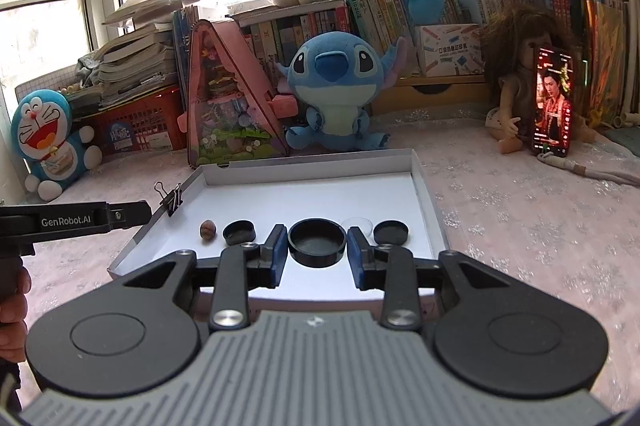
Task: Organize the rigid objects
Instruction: 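Lower and open the left gripper on the disc while the right gripper releases the cup, then withdraw both open grippers from the tray, then move both open grippers toward the remaining objects beside the tray, then grasp the blue toy plate with the left gripper while the right gripper grasps the brown acorn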
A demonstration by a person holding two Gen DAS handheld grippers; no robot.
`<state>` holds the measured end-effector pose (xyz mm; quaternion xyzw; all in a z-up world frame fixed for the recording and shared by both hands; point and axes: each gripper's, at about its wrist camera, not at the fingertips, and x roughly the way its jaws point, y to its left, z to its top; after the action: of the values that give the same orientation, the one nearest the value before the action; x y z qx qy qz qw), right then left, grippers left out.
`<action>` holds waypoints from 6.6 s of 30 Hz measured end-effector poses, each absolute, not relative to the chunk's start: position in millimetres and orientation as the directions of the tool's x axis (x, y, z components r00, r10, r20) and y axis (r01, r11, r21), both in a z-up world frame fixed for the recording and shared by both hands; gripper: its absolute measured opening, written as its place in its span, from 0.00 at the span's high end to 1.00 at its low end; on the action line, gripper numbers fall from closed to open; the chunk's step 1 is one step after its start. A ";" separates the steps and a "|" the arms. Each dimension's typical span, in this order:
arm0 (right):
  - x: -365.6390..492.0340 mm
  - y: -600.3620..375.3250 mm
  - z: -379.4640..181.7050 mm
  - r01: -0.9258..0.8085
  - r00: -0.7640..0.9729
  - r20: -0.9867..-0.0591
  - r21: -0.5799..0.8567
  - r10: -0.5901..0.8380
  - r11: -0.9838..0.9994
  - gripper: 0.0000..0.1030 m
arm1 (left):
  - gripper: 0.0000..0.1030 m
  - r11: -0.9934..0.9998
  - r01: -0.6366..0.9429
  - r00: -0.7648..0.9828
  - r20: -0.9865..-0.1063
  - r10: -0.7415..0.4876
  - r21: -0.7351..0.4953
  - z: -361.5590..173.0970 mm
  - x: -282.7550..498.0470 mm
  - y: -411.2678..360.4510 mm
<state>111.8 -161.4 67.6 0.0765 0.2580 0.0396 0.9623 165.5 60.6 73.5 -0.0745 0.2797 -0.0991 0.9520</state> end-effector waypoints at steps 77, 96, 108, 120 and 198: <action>194.4 -155.9 56.7 -0.005 0.750 -0.649 0.188 0.129 0.982 0.25 | 0.44 0.980 0.155 0.775 -0.600 -0.197 -0.121 55.8 212.1 45.2; 142.6 -164.2 67.3 -0.040 0.804 -0.585 0.130 0.110 0.991 0.14 | 0.26 0.959 0.241 0.790 -0.543 -0.284 -0.151 68.1 148.9 43.1; 98.0 -167.7 62.1 -0.044 0.853 -0.514 0.098 0.089 0.994 0.07 | 0.24 0.945 0.285 0.779 -0.536 -0.327 -0.162 63.9 105.2 35.6; 58.3 -174.5 44.5 -0.028 0.880 -0.471 0.059 0.053 0.998 0.04 | 0.23 0.949 0.281 0.789 -0.530 -0.312 -0.141 41.4 64.4 34.2; 16.1 -169.2 -14.6 0.052 0.896 -0.441 -0.013 -0.053 0.999 0.24 | 0.71 0.983 0.184 0.868 -0.466 -0.171 -0.019 -10.5 34.8 34.0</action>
<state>16.1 -169.2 -14.6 -0.0005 0.2263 -0.0269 0.9737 34.8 34.0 -10.5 0.0131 0.2398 -0.0919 0.9664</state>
